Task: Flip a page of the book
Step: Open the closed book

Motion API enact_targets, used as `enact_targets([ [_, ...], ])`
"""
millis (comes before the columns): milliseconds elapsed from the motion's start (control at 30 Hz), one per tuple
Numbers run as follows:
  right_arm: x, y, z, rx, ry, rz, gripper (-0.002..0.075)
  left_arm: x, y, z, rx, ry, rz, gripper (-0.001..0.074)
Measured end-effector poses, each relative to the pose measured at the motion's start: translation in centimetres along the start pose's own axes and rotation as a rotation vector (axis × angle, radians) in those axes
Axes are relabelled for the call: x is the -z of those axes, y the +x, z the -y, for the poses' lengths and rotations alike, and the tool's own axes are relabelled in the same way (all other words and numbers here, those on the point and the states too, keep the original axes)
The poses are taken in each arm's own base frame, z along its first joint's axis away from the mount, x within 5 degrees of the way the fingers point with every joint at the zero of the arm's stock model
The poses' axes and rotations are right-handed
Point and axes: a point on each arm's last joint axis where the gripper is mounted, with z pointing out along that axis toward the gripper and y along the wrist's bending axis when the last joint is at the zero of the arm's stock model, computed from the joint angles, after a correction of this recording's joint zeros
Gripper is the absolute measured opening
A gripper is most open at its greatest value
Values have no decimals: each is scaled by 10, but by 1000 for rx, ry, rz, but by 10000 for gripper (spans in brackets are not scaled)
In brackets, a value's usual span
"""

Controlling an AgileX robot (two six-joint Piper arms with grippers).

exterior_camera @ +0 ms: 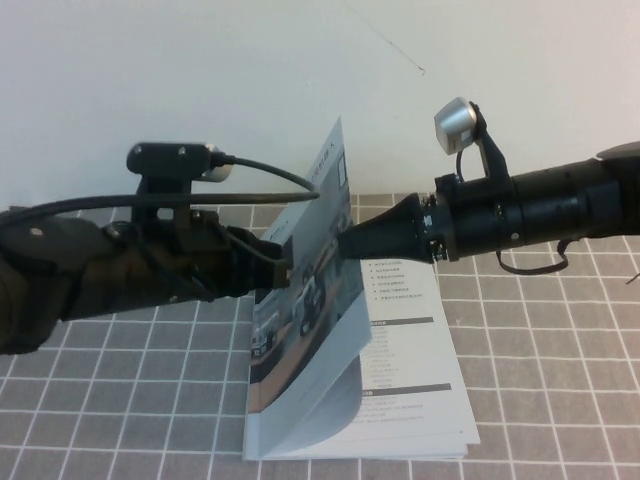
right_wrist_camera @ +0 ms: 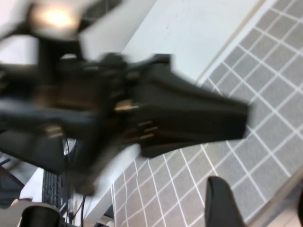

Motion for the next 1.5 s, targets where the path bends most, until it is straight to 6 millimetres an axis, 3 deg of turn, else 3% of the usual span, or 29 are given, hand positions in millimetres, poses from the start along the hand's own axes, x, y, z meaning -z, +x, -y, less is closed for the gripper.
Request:
enact_targets([
  [267, -6, -11, -5, 8, -16, 40, 335, 57, -10, 42, -91, 237, 29, -4],
  [500, -26, -7, -13, 23, -7, 19, 335, 72, 0, 65, -151, 408, -60, -4],
  [800, -29, -7, -14, 50, -6, 24, 335, 66, 22, 125, -268, 493, -69, -4],
  [933, -29, -7, -14, 53, -5, 24, 335, 63, 34, 139, -326, 466, -54, -4],
  [1133, -29, -7, -14, 68, -4, 20, 335, 52, 52, 134, -339, 391, -72, -4],
  [1367, -29, -6, -13, 88, -1, 12, 335, 7, 72, 117, -296, 243, -127, -4],
  [1500, -29, -6, -13, 107, 0, 8, 335, -9, 79, 112, -279, 202, -157, -4],
])
